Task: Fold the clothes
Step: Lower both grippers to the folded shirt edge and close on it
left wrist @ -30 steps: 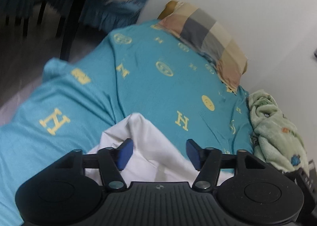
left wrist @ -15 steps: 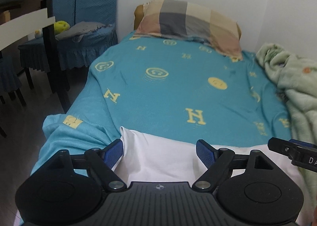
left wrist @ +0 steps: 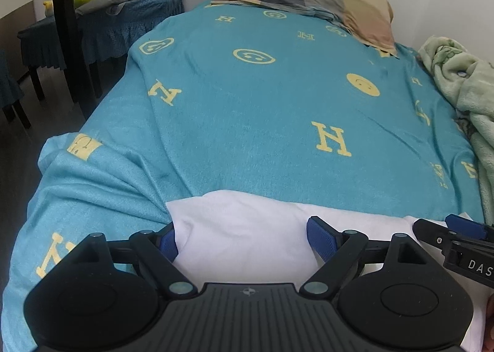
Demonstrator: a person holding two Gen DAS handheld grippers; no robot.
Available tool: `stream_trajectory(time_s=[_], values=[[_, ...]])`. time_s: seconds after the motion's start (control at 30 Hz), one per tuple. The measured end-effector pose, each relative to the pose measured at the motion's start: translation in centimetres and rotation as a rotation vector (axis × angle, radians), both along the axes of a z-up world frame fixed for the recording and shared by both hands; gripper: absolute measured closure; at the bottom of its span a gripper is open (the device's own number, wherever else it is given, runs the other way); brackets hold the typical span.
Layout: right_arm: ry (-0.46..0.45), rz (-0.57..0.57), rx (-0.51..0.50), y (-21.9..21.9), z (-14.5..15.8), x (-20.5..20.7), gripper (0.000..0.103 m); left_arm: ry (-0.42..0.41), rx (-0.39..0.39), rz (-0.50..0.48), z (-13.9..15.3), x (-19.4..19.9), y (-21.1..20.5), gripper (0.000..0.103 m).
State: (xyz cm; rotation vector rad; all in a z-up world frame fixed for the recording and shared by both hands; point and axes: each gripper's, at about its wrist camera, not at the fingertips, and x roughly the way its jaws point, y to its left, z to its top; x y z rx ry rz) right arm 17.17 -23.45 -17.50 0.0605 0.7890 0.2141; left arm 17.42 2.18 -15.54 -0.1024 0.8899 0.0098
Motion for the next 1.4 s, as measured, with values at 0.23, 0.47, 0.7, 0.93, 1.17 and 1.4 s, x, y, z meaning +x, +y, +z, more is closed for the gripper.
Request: stream_trajectory(time_s=[0.23, 0.47, 0.7, 0.93, 1.17, 1.4], values=[[-0.029, -0.055, 0.032, -0.9, 2.5, -1.2, 0.035, -0.017, 0.007, 0.004, 1.3, -1.3, -0.1, 0.019], [-0.006, -0.075, 0.015, -1.8, 3.3, -3.2, 0.034, -0.012, 0.023, 0.012, 2.5, -4.2, -0.6, 0.019], [0.065, -0.063, -0.008, -2.0, 2.2, -4.1, 0.034, 0.026, 0.053, 0.003, 1.1, -5.1, -1.3, 0.019], [0.096, -0.066, 0.024, -2.2, 0.3, -3.3, 0.032, 0.045, 0.036, 0.016, -0.2, -4.8, -0.9, 0.014], [0.068, -0.099, 0.041, -2.7, 2.7, -5.6, 0.034, 0.036, 0.048, 0.008, 1.6, -6.7, -1.2, 0.014], [0.036, -0.061, 0.014, -2.0, 5.4, -9.8, 0.034, 0.016, 0.063, -0.048, 3.8, -11.2, -2.7, 0.014]])
